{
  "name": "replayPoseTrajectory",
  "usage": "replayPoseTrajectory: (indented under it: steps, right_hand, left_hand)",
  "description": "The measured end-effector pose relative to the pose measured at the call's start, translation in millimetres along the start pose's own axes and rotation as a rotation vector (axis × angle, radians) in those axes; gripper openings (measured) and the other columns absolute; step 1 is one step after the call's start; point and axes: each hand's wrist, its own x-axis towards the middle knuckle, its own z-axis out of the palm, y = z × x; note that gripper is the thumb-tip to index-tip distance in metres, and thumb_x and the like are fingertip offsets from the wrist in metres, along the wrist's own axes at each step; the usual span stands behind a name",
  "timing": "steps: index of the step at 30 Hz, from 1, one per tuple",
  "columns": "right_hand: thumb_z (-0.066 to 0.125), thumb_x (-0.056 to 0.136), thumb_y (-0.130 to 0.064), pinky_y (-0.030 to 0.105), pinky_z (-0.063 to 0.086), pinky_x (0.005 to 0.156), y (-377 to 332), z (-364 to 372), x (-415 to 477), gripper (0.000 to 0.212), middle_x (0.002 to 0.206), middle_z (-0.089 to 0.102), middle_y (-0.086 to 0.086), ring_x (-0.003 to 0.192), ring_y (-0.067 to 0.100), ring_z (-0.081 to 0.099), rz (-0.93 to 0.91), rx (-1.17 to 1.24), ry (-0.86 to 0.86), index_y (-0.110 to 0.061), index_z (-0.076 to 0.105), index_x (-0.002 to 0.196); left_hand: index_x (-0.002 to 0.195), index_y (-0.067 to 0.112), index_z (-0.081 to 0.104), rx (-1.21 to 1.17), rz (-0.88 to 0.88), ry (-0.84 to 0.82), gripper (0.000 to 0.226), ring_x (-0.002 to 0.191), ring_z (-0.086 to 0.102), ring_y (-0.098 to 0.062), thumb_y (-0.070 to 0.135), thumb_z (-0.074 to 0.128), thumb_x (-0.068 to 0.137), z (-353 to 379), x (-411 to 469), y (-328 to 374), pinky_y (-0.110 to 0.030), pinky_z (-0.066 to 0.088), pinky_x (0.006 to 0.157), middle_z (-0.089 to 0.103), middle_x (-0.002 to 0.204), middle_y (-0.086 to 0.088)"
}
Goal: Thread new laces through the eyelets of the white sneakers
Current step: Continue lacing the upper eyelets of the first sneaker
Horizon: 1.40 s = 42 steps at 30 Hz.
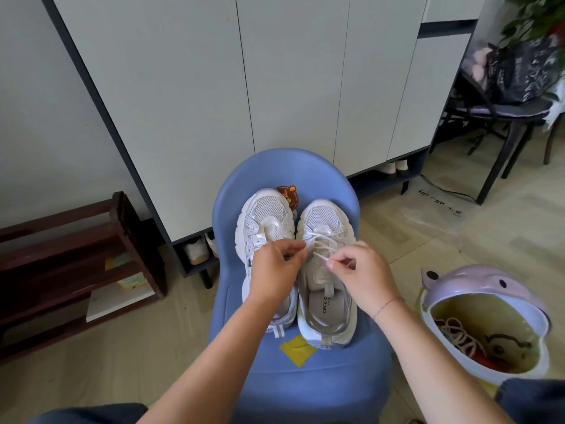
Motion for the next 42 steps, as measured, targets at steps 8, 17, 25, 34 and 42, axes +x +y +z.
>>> replayPoseTrajectory:
  steps: [8,17,25,34,42]
  right_hand:
    - [0.054,0.094,-0.031,0.023,0.040,0.056,32.4,-23.3,-14.4,0.034,0.058,0.059,-0.004,0.054,0.008,0.050,0.247,0.100,-0.015,-0.010,0.065,0.069]
    - [0.065,0.087,-0.024,0.025,0.045,0.081,44.9,1.5,14.7,0.012,0.090,0.062,-0.008,0.085,0.008,0.057,0.134,0.189,-0.064,-0.022,0.060,0.098]
    - [0.060,0.089,-0.019,0.027,0.042,0.068,42.5,3.2,19.1,0.011,0.074,0.057,-0.008,0.073,0.014,0.054,0.122,0.064,-0.097,-0.025,0.054,0.081]
    - [0.049,0.094,-0.015,0.029,0.047,0.067,18.2,-15.8,18.5,0.007,0.077,0.062,0.003,0.069,0.018,0.057,0.237,0.140,-0.100,-0.010,0.054,0.094]
    - [0.044,0.093,0.000,0.026,0.054,0.057,-13.0,-59.6,-29.8,0.023,0.082,0.064,0.013,0.069,0.020,0.062,0.416,1.298,-0.192,-0.007,0.056,0.111]
  left_hand:
    - [0.102,0.019,0.072,0.197,0.112,0.028,0.017,0.082,0.060,-0.011,0.024,0.069,0.087,4.5,-5.2,5.8,-0.028,0.050,0.079,0.054,0.076,0.027]
    - [0.099,0.021,0.072,0.037,0.153,0.007,0.013,0.071,0.057,-0.007,0.026,0.063,0.090,23.7,-37.3,29.3,-0.025,0.048,0.070,0.064,0.077,0.009]
    - [0.089,0.040,0.056,-0.103,-0.002,-0.085,0.016,0.064,0.051,-0.009,0.026,0.061,0.091,37.3,-46.3,30.2,-0.021,0.044,0.067,0.052,0.066,0.010]
    - [0.082,0.044,0.056,-0.152,-0.026,-0.102,0.022,0.082,0.064,-0.015,0.025,0.061,0.092,34.9,-47.2,32.0,-0.028,0.050,0.079,0.069,0.087,0.005]
    - [0.102,0.009,0.066,-0.551,-0.082,-0.583,0.024,0.083,0.063,-0.005,0.029,0.056,0.095,43.9,-71.3,36.9,-0.020,0.047,0.082,0.071,0.082,0.007]
